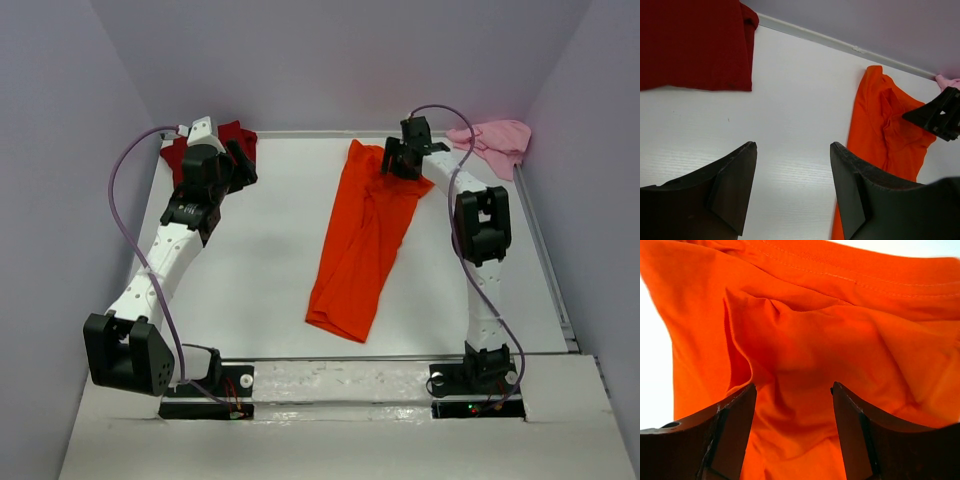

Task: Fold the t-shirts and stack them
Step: Fold the tshirt

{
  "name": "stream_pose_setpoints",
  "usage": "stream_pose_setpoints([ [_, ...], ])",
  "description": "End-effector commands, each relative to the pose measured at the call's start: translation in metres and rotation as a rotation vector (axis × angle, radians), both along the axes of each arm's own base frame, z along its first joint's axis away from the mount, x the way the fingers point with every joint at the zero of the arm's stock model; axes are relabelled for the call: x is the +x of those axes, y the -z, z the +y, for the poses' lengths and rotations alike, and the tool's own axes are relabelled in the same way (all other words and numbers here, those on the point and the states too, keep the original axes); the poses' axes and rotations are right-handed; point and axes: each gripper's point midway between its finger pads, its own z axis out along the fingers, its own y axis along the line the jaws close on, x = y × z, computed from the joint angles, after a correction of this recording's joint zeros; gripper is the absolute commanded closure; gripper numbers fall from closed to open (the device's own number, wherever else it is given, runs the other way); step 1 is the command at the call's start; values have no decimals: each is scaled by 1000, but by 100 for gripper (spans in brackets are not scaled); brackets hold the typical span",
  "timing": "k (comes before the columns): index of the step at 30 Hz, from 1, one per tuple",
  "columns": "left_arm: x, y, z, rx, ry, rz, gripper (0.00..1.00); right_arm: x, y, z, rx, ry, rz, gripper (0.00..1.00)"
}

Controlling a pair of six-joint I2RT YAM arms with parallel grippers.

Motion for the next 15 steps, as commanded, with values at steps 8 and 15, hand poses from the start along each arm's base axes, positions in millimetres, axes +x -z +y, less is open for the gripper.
stream_pose_setpoints([
  [8,1,-18,-5,-22,22,-63,30,8,40,57,273,-180,96,32],
  [15,1,-16,-7,-19,24,-59,30,8,25,113,572,-384,138,32],
])
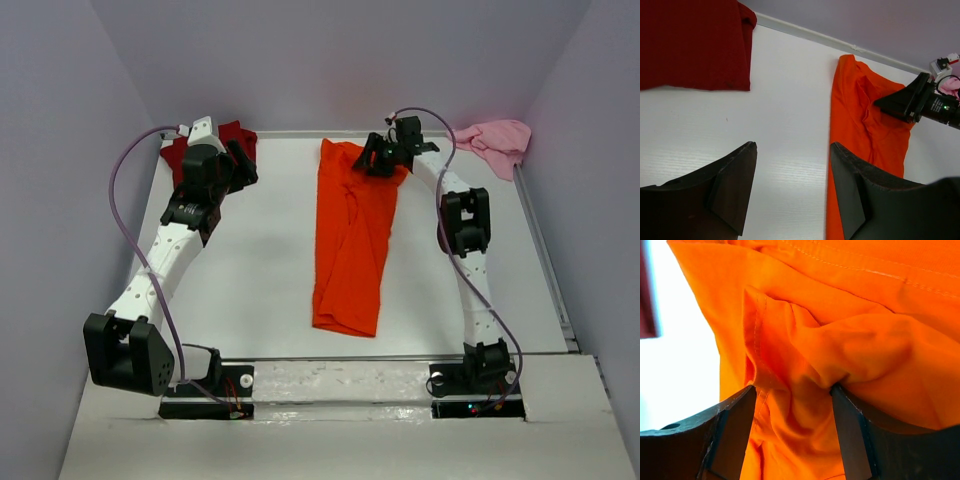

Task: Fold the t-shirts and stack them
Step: Fold the tshirt

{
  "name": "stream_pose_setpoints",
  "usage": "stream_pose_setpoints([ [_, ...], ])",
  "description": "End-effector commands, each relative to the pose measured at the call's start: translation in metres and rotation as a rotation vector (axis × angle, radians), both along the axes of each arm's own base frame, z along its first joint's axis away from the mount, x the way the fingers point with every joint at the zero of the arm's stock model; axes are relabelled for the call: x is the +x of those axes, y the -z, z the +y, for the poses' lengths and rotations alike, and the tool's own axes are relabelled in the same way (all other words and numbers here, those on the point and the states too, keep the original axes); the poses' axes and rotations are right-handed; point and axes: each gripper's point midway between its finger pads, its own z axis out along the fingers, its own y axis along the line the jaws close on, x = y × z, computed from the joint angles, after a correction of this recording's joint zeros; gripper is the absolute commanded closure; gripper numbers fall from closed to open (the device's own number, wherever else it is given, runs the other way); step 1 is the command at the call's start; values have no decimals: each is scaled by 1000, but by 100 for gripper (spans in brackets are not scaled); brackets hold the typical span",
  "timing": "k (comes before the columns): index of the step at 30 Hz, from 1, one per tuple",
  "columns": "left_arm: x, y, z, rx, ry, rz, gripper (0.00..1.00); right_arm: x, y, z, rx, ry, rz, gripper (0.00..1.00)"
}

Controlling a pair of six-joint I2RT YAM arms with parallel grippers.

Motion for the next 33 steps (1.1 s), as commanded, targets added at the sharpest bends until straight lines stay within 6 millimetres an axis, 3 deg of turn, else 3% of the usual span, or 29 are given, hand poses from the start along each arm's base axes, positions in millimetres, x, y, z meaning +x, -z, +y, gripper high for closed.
stream_pose_setpoints([
  [1,1,-17,-6,-15,19,-60,30,-17,9,41,216,-157,94,32],
  [2,1,-17,-6,-14,19,-61,30,-13,2,44,238,-165,81,32],
  [3,1,-16,-6,-11,18,-60,30,-12,11,46,246,-165,96,32],
  [4,1,-16,-7,-11,20,-60,30,-10,7,47,254,-174,85,32],
  [10,1,-14,-9,-6,22,-57,30,-8,-27,57,301,-271,-8,31],
  [14,-1,-18,-10,-6,20,-71,30,-13,-87,47,240,-261,-133,30],
  [15,-1,-21,-11,-9,21,-86,30,-19,-133,44,232,-260,-210,30],
  [16,-3,-21,-11,-12,19,-94,30,-24,-151,40,222,-254,-237,30],
  [17,-5,-29,-12,-19,22,-120,30,-34,-148,35,205,-240,-224,30],
  [18,-7,-28,-13,-20,22,-124,31,-54,-202,34,203,-245,-317,30],
  [19,-9,-30,-12,-19,8,-132,31,-73,-183,33,185,-233,-267,30],
  [22,-21,-29,-30,-35,17,-141,31,-112,-208,35,162,-210,-329,30],
  [24,-30,-22,-53,-56,57,-120,31,-157,-209,34,174,-197,-304,30],
  [25,-36,-17,-67,-115,95,-88,31,-178,-226,31,180,-192,-332,31],
  [26,-47,1,-78,-150,132,-37,32,-196,-190,25,145,-163,-260,31],
  [28,-62,18,-95,-227,188,11,32,-227,-173,27,119,-174,-236,31],
  [29,-75,16,-108,-298,239,18,32,-250,-152,16,82,-143,-203,31],
  [30,-87,39,-111,-311,247,69,32,-264,-140,14,73,-137,-179,31],
  [33,-118,65,-126,-356,295,135,33,-300,-116,0,61,-96,-131,32],
])
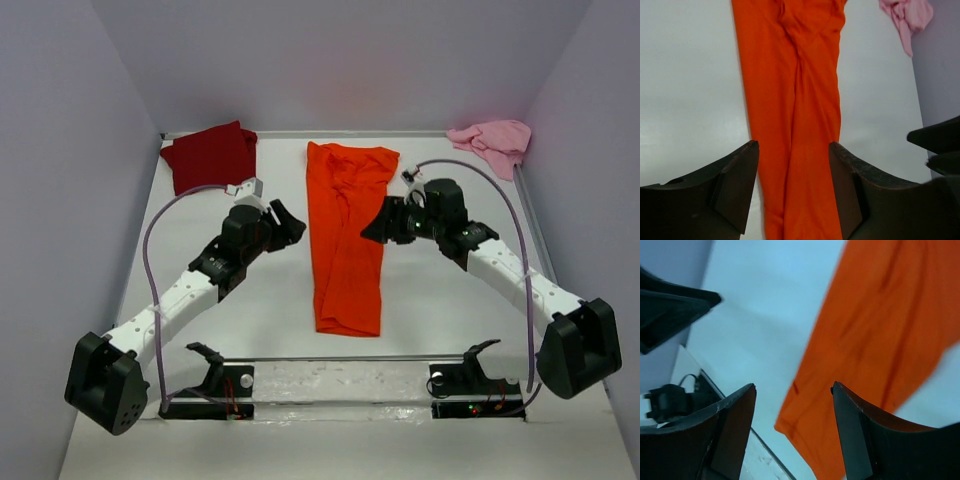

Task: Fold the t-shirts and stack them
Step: Fold the tshirt

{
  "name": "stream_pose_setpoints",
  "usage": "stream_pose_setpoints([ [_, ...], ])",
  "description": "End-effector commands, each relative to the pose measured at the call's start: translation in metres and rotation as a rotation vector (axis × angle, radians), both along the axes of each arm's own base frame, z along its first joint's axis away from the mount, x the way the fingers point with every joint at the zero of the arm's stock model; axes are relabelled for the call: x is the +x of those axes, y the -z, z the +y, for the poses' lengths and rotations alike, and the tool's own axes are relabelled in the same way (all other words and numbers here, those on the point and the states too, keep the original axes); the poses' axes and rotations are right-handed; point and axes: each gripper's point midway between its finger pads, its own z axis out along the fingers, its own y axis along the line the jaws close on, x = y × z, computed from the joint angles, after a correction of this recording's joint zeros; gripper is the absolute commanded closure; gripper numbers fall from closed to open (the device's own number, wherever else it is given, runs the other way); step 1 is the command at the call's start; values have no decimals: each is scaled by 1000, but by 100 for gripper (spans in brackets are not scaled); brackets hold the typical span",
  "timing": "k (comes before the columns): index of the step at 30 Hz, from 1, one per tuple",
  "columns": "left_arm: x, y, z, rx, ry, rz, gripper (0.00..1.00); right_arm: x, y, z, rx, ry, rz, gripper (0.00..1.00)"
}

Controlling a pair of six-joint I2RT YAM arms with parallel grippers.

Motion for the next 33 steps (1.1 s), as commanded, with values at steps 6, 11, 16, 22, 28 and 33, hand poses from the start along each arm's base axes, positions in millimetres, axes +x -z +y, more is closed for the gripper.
stream_pose_setpoints([
  [6,-80,51,-38,-170,117,159,33,-82,118,-55,-113,204,249,32],
  [11,-107,85,-46,-140,122,220,33,-107,142,-70,-134,243,319,33],
  [16,-130,116,-56,-113,160,293,33,-120,157,-72,-128,251,371,33],
  [22,-161,139,-75,-51,224,376,33,-132,170,-69,-139,245,410,33],
  [28,-186,160,-85,39,248,431,33,-148,191,-59,-222,216,474,33],
  [33,-205,180,-85,74,257,478,33,-160,211,-46,-269,191,507,33],
])
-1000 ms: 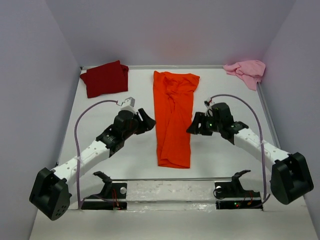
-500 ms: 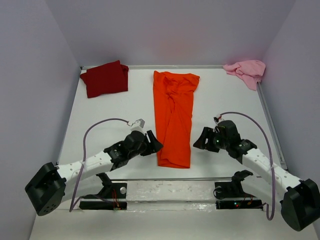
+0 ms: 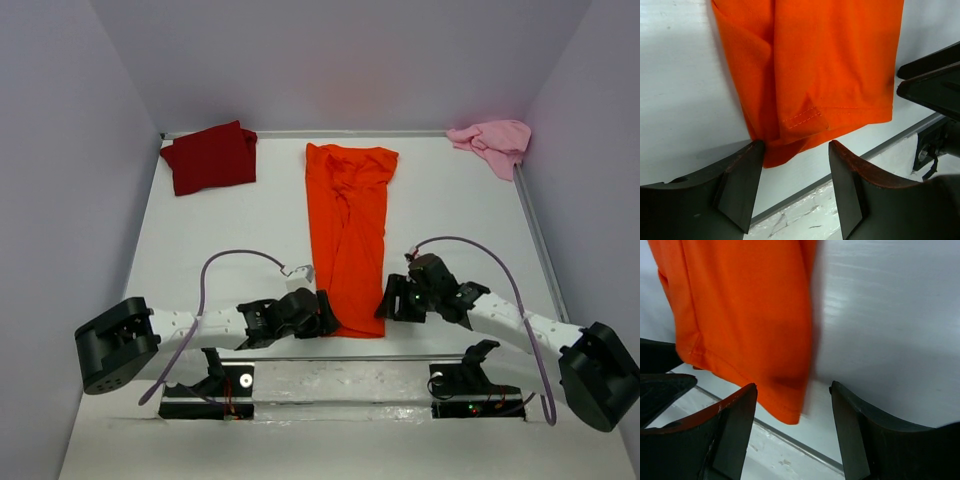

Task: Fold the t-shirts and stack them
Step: Fold the tshirt

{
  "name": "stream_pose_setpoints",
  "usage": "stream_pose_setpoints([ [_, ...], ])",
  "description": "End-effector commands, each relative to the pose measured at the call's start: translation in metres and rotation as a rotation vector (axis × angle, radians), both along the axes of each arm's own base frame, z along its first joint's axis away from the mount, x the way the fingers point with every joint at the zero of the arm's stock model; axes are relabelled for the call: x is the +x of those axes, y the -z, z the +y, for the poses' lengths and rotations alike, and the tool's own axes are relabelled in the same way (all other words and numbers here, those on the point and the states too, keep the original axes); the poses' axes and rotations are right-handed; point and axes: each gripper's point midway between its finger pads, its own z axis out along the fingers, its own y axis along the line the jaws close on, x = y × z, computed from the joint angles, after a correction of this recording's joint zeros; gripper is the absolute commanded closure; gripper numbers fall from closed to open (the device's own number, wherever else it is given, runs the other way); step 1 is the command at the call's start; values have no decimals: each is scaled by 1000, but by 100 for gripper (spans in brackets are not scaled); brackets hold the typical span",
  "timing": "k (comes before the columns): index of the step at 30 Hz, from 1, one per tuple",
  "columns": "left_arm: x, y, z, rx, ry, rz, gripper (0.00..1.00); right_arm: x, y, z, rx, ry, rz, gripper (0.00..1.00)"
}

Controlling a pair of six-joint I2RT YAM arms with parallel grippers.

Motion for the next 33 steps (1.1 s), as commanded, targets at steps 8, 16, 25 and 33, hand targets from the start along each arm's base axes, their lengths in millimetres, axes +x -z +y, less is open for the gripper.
stream_pose_setpoints([
  [8,-9,16,13,27,-67,13,33,-1,19,17,-35,2,17,34],
  [16,-11,8,28,61,-89,-9,32,-20,14,32,-43,-65,35,35],
  [25,-15,22,49,149,-106,7,32,-35,18,24,-67,-58,63,35],
  [33,-11,41,47,119,-142,-1,32,-35,21,23,-78,-54,70,35],
])
